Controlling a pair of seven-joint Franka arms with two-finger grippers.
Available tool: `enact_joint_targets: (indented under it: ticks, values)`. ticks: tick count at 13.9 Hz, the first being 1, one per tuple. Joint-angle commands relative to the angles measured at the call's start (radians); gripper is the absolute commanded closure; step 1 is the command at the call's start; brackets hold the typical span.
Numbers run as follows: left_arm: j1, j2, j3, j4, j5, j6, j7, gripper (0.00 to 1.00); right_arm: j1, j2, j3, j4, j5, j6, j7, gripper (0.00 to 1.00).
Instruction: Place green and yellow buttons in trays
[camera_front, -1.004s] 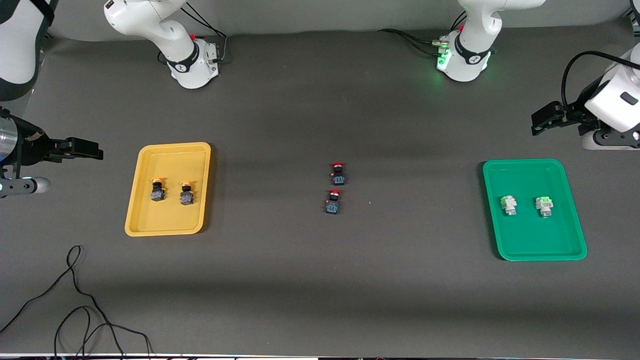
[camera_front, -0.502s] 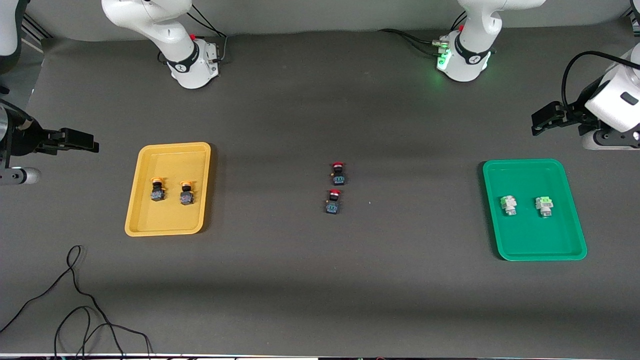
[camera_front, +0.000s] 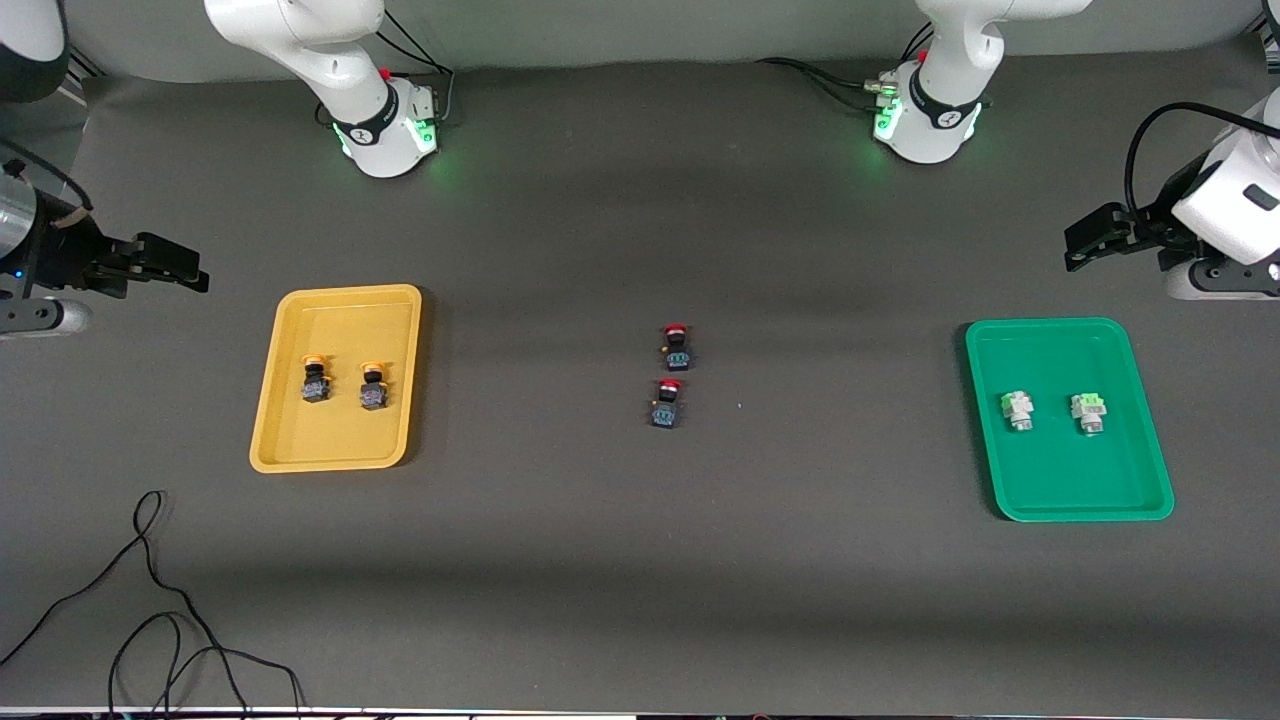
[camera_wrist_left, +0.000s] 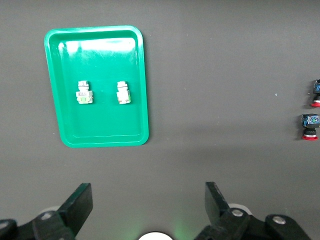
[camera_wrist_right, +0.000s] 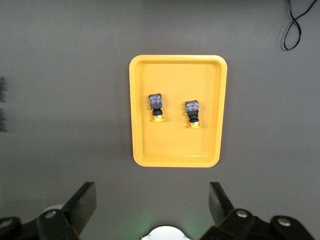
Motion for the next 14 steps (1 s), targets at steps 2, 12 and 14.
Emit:
enact_joint_targets:
  ticks: [2,12,14]
  values:
    - [-0.006,-0.013,0.006,-0.004,0.004,-0.016,-0.002,0.0,0.001,-0.044,0.013,-0.066,-0.027,0.048,0.02,0.0]
    - [-0.008,-0.011,0.006,-0.002,0.004,-0.016,-0.003,0.0,0.033,-0.013,0.016,-0.024,-0.06,0.038,0.023,0.0]
    - [-0.008,-0.013,0.006,-0.004,0.004,-0.016,-0.003,0.0,0.032,-0.01,0.013,-0.023,-0.059,0.038,0.023,0.0]
